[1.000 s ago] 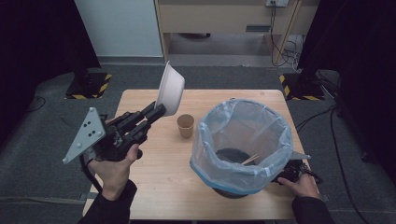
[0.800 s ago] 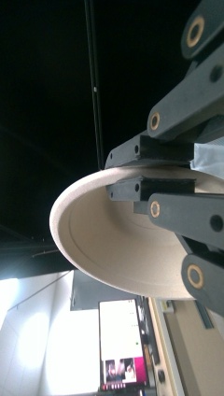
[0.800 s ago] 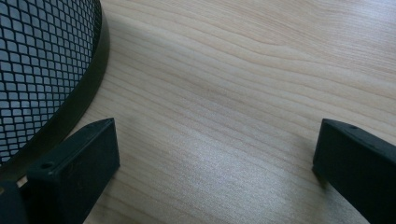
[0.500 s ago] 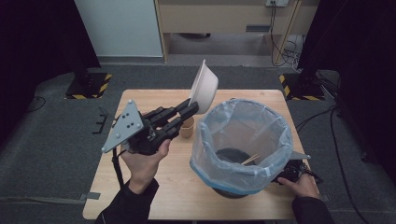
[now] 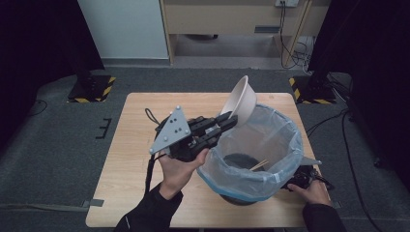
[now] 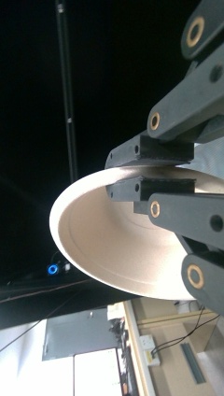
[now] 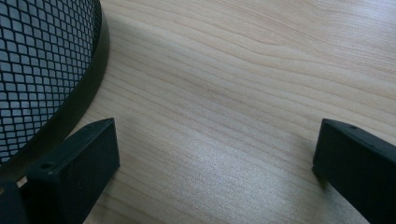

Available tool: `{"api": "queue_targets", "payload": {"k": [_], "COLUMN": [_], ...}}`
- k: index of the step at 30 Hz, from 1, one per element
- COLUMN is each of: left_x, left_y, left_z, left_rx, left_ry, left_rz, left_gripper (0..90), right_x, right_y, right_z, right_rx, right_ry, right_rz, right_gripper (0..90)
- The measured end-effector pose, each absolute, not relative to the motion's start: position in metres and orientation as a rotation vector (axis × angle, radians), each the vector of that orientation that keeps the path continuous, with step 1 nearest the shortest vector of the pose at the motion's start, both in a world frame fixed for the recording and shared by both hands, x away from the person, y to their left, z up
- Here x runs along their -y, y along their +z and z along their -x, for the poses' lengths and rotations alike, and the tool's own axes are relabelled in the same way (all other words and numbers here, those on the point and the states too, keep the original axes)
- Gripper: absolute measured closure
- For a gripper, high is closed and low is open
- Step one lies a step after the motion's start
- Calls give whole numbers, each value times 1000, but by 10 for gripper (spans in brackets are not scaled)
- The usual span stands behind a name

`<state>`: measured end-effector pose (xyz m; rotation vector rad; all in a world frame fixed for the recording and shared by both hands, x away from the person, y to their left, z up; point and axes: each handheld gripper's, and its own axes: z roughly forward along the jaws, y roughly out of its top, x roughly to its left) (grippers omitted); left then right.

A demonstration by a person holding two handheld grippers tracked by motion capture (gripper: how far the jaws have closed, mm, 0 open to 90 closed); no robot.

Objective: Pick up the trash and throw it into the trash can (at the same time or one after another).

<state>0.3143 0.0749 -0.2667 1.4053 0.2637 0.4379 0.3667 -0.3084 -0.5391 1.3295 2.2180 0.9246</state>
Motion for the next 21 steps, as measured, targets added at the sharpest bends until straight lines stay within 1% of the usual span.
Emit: {"api": "queue_targets", "payload": {"k": [6, 8, 11, 16, 21], "left_x": [-60, -58, -60, -76, -100], "left_y": [-279, -281, -280, -276, -276], "left_z": [-323, -326, -327, -327, -331], "left_rx": [-263, -263, -267, -298, -356], "left_ry": [356, 334, 326, 375, 425], "left_rz": [-1464, -1463, -1450, -1431, -1426], "left_gripper": [831, 793, 700, 635, 571], "right_x": [308, 308, 308, 308, 308], "right_y": [-539, -539, -539, -539, -539], "right_z": [-367, -367, -367, -367, -367], "right_rx": [-2218, -2218, -2218, -2218, -2218], "right_ry": [925, 925, 925, 925, 925], "right_rz": [-1330, -1330, -1330, -1330, -1330], "right_gripper": [6, 6, 6, 6, 6]}}
